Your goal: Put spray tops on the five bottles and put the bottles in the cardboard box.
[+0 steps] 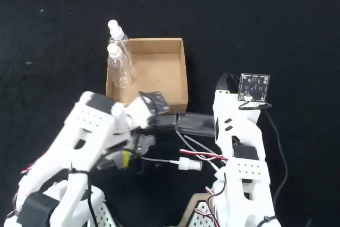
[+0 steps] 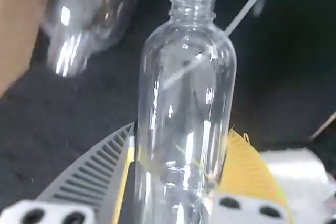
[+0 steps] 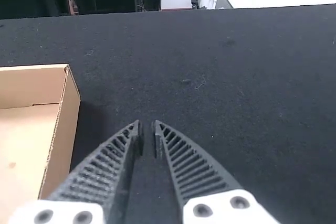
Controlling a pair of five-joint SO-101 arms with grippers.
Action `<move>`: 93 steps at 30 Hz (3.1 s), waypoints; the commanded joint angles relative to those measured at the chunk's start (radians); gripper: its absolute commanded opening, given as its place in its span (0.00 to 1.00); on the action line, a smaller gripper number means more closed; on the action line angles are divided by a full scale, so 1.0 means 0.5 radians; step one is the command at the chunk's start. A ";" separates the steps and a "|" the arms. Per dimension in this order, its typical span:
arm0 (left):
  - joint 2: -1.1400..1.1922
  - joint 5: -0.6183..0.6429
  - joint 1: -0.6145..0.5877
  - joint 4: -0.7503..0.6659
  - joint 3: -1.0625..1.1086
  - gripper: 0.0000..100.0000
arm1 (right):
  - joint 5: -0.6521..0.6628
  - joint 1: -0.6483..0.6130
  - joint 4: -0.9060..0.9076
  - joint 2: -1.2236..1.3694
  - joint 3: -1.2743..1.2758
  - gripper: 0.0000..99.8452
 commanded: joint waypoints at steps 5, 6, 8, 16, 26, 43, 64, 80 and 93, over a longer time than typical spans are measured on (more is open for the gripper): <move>0.000 -0.568 -0.677 0.104 -0.115 0.14 | -0.012 0.031 -0.052 -0.014 -0.097 0.03; 0.000 -0.647 -0.769 0.101 -0.115 0.14 | -0.012 0.031 -0.052 -0.014 -0.097 0.03; 0.000 -0.816 -0.956 0.095 -0.115 0.14 | -0.012 0.031 -0.052 -0.014 -0.097 0.03; 0.018 -1.427 -1.741 0.089 -0.210 0.14 | -0.009 0.031 -0.052 -0.014 -0.094 0.03; 0.025 -1.289 -2.401 -0.657 0.063 0.14 | -0.015 0.028 -0.049 -0.014 -0.091 0.03; 0.003 -0.908 -2.699 -1.071 0.278 0.32 | 0.028 -0.049 -0.034 -0.014 -0.081 0.03; 0.031 -0.908 -2.395 -0.853 -0.158 0.30 | 0.028 -0.055 -0.034 -0.014 -0.078 0.03; 0.580 -0.911 -2.414 -1.003 -0.290 0.30 | 0.028 -0.055 -0.043 -0.014 -0.066 0.03; 0.712 -1.022 -2.404 -0.896 -0.253 0.01 | 0.028 -0.058 -0.046 -0.014 -0.066 0.03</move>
